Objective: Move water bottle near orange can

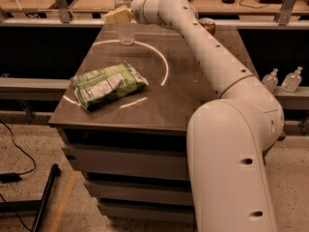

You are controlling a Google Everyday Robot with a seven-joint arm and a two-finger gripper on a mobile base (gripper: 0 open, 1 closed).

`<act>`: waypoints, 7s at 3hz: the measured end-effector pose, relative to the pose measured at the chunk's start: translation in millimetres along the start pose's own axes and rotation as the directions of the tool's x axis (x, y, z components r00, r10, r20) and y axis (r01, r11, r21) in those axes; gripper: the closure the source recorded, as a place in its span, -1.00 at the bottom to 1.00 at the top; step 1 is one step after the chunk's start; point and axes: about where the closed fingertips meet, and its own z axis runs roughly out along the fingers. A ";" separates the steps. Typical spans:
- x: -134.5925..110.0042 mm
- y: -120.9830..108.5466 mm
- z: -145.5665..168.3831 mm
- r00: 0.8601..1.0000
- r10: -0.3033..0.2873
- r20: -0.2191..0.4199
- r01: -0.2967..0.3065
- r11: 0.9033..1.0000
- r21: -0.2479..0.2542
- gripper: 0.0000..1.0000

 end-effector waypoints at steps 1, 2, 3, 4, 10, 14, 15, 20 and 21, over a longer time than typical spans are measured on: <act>8.9 -0.3 8.2 1.000 0.012 -0.008 -0.012 1.000 0.001 -0.95; 14.0 -2.6 14.0 1.000 0.023 -0.011 -0.023 1.000 0.007 -0.34; 16.7 -5.7 15.4 0.999 0.030 -0.015 -0.029 0.999 0.015 0.14; 15.0 -8.7 8.8 0.999 0.027 -0.034 -0.027 1.000 0.014 0.59; -108.7 -11.8 -100.9 0.997 -0.046 0.065 0.056 0.988 -0.146 1.00; -158.5 -46.8 -162.0 0.992 -0.099 0.081 0.103 0.993 -0.050 1.00; -147.8 -63.6 -175.6 0.993 -0.090 0.073 0.092 0.996 -0.021 1.00; -80.1 -137.4 -267.8 0.997 -0.052 0.049 0.044 0.985 0.168 1.00; -81.7 -147.7 -284.4 0.998 -0.046 0.032 0.038 0.975 0.218 1.00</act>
Offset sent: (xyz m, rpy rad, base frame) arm 0.0179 0.0012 -0.0143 0.0129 0.0221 -0.0202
